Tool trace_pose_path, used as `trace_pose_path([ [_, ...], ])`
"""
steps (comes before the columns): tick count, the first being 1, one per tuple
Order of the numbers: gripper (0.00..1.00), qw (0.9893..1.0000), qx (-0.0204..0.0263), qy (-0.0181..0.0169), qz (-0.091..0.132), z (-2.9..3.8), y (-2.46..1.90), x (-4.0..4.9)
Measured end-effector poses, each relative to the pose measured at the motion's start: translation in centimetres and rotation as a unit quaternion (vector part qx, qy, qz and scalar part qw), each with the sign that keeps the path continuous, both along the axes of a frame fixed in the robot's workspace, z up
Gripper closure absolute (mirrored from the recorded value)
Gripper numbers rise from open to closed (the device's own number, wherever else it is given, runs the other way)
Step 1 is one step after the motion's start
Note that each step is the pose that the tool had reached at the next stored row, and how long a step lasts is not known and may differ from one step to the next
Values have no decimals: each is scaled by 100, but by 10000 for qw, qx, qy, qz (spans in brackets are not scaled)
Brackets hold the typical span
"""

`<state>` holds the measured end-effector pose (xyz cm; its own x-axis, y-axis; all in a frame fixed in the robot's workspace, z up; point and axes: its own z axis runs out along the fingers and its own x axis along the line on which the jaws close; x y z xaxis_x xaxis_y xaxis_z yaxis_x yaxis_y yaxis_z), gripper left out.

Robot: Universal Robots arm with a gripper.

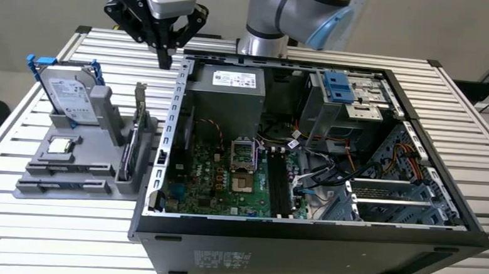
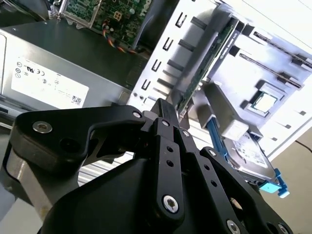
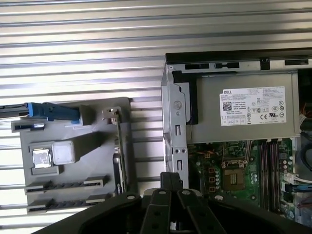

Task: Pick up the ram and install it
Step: 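Reach for the ram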

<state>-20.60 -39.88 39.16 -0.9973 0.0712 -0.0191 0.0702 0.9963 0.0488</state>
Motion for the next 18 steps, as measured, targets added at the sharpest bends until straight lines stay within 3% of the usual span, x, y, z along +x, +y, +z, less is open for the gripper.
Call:
trace_pose_path([
  [18,100,10000,0,0,0,0,0,-267],
])
